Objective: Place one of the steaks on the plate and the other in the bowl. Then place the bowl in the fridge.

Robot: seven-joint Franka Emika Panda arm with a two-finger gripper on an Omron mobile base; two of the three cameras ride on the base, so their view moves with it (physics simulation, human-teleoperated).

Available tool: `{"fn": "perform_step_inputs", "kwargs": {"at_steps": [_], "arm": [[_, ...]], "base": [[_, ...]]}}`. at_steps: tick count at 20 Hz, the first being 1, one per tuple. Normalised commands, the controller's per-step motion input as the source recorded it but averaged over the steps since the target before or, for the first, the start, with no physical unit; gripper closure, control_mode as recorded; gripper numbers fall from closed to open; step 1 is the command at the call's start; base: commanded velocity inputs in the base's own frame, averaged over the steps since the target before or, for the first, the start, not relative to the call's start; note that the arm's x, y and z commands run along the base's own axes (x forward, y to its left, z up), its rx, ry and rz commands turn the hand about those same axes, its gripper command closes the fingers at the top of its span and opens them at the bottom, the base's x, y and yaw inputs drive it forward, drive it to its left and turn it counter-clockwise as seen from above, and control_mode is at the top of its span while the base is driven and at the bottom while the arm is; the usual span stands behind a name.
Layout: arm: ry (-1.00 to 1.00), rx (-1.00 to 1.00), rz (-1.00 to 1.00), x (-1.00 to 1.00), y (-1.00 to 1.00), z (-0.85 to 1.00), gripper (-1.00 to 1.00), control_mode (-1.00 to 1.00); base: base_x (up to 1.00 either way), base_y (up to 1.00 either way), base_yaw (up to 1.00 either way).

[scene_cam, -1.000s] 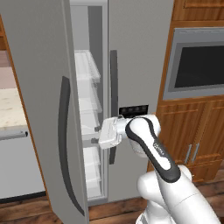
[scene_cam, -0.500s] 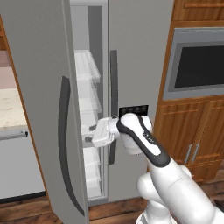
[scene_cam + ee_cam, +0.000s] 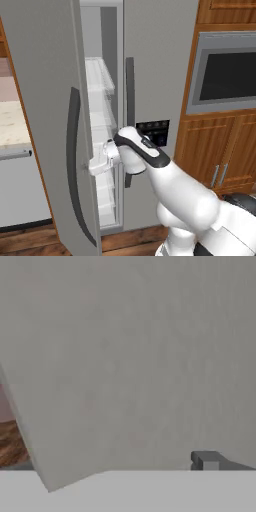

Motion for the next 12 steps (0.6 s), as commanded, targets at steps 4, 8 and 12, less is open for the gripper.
{"fn": "perform_step_inputs", "kwargs": {"at_steps": [4, 8, 12], "arm": [[0.0, 0.03, 0.23, -0.01, 0.78, -0.45, -1.0, -1.0], [-0.01, 0.03, 0.26, -0.28, 0.89, -0.5, -1.0, -1.0], [-0.02, 0.02, 0.24, -0.28, 0.99, -0.44, -1.0, -1.0]], "base": [[0.0, 0.0, 0.0], [0.0, 0.0, 0.0], [0.0, 0.0, 0.0]]}}
